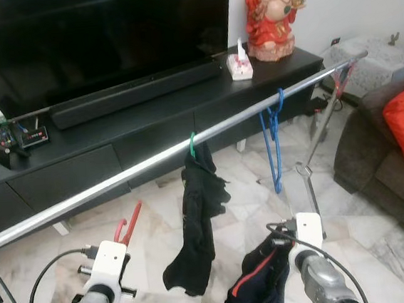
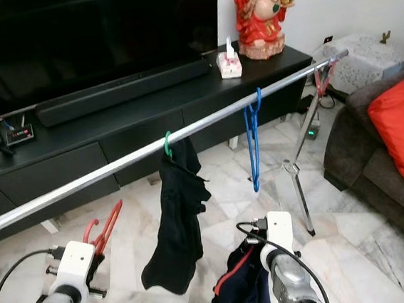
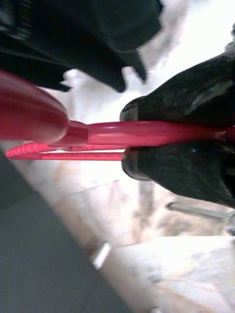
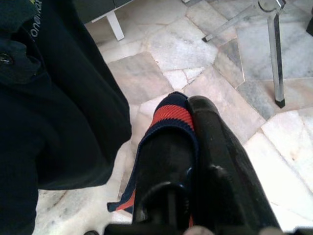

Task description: Hang hanger

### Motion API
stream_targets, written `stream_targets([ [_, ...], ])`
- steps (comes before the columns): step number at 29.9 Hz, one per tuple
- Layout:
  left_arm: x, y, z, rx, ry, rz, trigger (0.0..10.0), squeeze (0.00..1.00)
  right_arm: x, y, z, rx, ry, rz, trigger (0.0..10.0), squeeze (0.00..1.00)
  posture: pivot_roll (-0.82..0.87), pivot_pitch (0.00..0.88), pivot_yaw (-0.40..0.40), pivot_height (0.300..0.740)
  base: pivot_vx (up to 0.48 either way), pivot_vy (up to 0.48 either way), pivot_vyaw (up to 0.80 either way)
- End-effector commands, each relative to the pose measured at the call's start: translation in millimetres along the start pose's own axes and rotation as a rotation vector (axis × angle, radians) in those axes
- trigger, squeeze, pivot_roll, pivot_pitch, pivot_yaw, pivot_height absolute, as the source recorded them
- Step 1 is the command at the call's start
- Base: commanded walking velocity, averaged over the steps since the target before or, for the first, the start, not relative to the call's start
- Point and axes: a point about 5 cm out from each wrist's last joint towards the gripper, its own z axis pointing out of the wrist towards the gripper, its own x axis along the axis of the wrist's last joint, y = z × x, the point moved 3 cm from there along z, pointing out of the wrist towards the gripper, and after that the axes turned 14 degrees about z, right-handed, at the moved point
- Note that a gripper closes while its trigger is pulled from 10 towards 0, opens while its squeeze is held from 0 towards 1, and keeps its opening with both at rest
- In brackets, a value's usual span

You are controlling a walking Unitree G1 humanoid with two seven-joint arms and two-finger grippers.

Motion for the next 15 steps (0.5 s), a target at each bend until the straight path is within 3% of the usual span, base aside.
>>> stream_targets([
  [1,-13.7,2.5,6.1,-0.012,-0.044,0.026,10.0,0.00,4.3,-1.5,1.1,0.005,0.013,-0.005,10.0,0.00,0.02,0.000,-0.016,0.740,0.000,0.000,0.00],
  [7,-49.4,8.3,12.2,-0.020,-0.191,-0.030,10.0,0.00,3.7,-0.1,0.6,0.002,0.014,-0.006,10.0,0.00,0.02,0.000,-0.012,0.740,0.000,0.000,0.00],
  [11,-58.2,10.7,14.0,-0.005,-0.225,-0.099,10.0,0.00,3.8,0.1,0.5,0.003,0.014,-0.008,10.0,0.00,0.02,0.000,-0.012,0.740,0.000,0.000,0.00],
  [15,-59.1,10.7,15.5,-0.004,-0.223,-0.099,10.0,0.00,3.8,0.1,0.5,0.003,0.014,-0.008,10.0,0.00,0.02,0.000,-0.012,0.740,0.000,0.000,0.00],
])
